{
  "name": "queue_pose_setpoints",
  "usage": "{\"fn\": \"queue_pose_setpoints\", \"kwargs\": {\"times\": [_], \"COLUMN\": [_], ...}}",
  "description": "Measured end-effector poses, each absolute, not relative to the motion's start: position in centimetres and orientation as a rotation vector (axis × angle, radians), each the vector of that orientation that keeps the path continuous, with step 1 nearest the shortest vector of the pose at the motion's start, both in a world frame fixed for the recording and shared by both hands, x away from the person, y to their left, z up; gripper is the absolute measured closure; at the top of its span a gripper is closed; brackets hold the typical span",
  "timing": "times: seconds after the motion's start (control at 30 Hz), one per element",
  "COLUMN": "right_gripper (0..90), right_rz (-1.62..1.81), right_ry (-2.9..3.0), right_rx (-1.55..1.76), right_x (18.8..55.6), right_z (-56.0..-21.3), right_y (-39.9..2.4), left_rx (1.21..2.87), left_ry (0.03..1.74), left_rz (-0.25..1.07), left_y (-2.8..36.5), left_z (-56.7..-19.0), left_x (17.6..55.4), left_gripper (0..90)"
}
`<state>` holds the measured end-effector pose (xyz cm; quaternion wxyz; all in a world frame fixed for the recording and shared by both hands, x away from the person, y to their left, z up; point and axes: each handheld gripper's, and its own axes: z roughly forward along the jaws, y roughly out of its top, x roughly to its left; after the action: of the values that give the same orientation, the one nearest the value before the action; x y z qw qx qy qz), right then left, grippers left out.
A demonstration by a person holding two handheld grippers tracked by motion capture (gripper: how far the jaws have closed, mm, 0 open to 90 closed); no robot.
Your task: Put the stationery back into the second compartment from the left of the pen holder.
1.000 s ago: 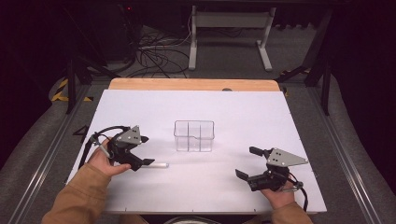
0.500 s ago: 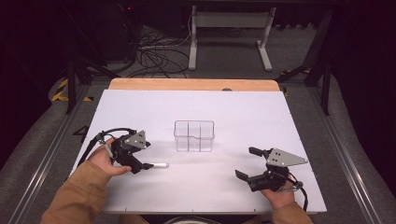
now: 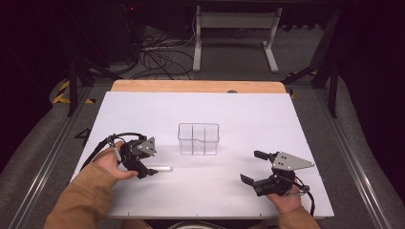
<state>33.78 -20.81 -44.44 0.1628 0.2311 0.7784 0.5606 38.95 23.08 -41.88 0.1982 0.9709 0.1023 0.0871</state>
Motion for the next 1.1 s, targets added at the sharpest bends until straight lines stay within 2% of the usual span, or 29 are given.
{"fn": "queue_pose_setpoints", "kwargs": {"times": [0.17,0.3,0.5,1.0,1.1], "right_gripper": [4.1,4.1,4.1,4.2,4.1], "right_rz": [1.599,1.598,1.595,1.587,1.587], "right_ry": [2.223,2.228,2.235,2.250,2.257], "right_rx": [0.659,0.657,0.651,0.642,0.637], "right_x": [33.8,33.8,33.8,33.8,33.8], "right_z": [-44.4,-44.5,-44.6,-44.8,-44.8], "right_y": [-20.8,-20.8,-20.7,-20.6,-20.6], "left_rx": [2.769,2.802,2.857,2.944,2.955], "left_ry": [0.258,0.234,0.215,0.094,0.059], "left_rz": [0.207,0.174,0.180,0.218,0.225], "left_y": [22.8,22.5,22.4,21.8,21.6], "left_z": [-42.4,-42.9,-43.4,-43.9,-43.9], "left_x": [39.3,39.5,39.8,39.5,39.4], "left_gripper": [32.5,40.5,48.9,76.5,78.0]}}
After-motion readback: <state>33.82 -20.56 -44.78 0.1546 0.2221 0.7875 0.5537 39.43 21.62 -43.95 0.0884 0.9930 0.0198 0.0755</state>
